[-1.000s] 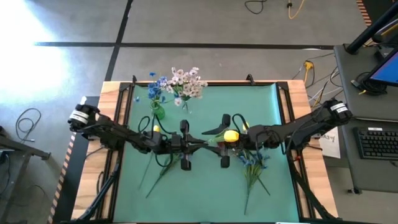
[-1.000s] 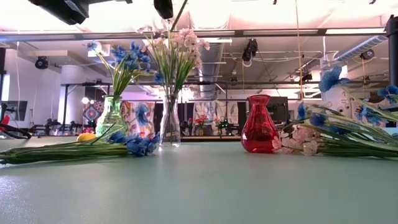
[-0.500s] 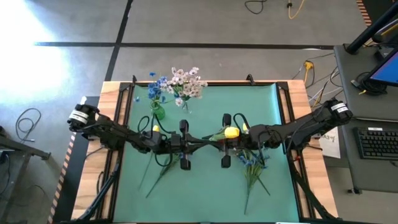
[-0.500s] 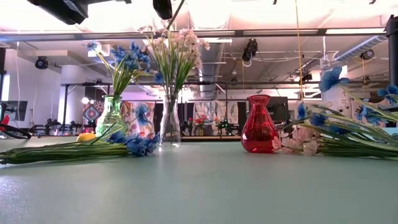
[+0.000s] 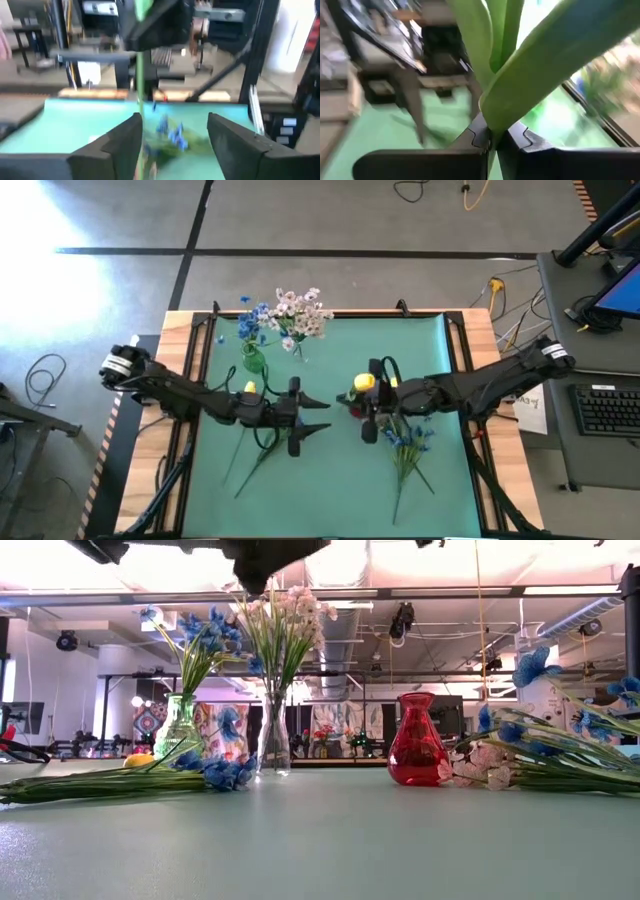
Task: Sort flowers into vase by color
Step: Put the top yellow flower into the red vase
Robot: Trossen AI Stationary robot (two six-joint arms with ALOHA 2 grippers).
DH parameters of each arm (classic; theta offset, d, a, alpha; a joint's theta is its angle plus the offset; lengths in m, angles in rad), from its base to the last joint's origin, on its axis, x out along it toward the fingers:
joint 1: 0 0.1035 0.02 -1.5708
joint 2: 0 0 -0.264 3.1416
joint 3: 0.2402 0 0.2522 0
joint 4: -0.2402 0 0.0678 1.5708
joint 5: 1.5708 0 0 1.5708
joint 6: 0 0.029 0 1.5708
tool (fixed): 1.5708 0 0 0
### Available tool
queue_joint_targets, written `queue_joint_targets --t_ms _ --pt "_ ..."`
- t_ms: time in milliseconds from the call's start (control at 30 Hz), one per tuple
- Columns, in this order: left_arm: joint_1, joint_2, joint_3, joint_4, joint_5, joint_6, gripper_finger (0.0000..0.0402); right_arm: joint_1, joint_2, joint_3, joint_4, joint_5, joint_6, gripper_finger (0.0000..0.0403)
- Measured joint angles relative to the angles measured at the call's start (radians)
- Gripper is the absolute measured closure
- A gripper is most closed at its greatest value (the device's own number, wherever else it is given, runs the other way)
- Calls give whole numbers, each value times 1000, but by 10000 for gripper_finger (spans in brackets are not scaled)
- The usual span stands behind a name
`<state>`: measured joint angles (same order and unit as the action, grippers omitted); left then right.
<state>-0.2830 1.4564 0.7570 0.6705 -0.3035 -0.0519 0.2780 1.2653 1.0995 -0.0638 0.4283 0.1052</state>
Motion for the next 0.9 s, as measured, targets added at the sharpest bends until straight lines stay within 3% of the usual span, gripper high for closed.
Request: queue_joint_targets --t_ms 100,233,633,900 --pt "-2 -43 0 -123 0 -45 177 -14 -12 21 -183 83 67 390" --pt "-5 -108 1 -271 0 -109 178 -40 -35 16 -279 122 117 390" --pt "-12 -329 2 -641 0 -268 202 -76 -107 -37 -271 126 123 390" --pt "-23 -409 2 -838 0 -394 205 -76 -111 -109 -223 150 159 390"
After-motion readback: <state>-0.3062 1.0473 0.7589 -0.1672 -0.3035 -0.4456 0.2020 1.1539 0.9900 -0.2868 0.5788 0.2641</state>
